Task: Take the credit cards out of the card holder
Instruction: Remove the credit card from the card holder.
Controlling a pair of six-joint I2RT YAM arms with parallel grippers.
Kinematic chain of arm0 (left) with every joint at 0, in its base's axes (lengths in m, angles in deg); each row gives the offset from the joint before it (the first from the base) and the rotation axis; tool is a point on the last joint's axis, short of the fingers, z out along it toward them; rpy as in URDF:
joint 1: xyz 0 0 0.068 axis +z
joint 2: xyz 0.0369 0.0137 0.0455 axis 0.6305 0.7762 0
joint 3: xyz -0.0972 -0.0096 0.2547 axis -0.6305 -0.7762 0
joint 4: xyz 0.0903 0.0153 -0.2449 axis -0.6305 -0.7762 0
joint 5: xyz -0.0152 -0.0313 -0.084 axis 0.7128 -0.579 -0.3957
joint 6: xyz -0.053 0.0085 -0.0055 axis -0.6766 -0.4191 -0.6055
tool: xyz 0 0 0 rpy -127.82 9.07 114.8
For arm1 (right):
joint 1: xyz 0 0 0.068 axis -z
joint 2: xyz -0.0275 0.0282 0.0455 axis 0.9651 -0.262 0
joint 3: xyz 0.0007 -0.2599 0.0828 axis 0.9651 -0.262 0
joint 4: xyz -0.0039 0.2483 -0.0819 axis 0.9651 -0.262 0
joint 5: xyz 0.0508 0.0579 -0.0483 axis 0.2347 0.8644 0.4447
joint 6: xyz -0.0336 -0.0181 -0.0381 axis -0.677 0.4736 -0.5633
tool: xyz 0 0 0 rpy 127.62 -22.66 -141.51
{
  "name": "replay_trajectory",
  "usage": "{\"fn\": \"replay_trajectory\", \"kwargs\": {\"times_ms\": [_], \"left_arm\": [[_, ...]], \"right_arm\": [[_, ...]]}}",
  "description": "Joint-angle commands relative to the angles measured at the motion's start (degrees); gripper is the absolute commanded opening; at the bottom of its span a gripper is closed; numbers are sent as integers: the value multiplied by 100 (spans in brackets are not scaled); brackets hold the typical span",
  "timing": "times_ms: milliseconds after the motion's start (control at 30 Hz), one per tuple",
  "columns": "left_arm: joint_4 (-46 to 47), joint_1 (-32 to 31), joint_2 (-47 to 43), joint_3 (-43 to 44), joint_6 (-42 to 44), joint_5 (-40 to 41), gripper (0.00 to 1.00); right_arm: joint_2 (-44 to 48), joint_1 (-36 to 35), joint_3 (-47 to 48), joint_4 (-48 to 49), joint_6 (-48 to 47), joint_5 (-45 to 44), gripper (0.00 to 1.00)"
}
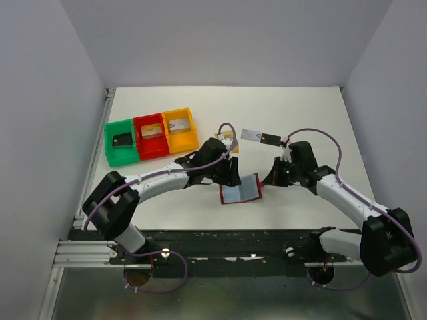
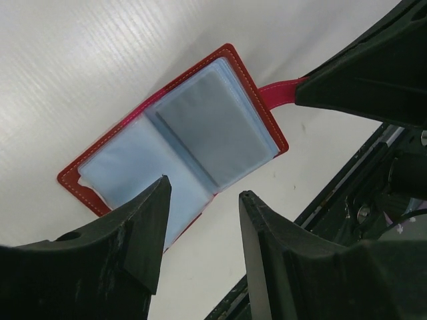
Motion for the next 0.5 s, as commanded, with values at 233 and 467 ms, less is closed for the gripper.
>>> {"fn": "replay_trajectory", "kwargs": {"times_ms": [233, 467], "left_arm": [[-367, -260, 876, 792, 366, -486, 57], [-437, -305, 1105, 924, 419, -450, 58]], "right_arm": [[483, -16, -370, 404, 32, 977, 0], [571, -7, -441, 519, 76, 1074, 0]]}}
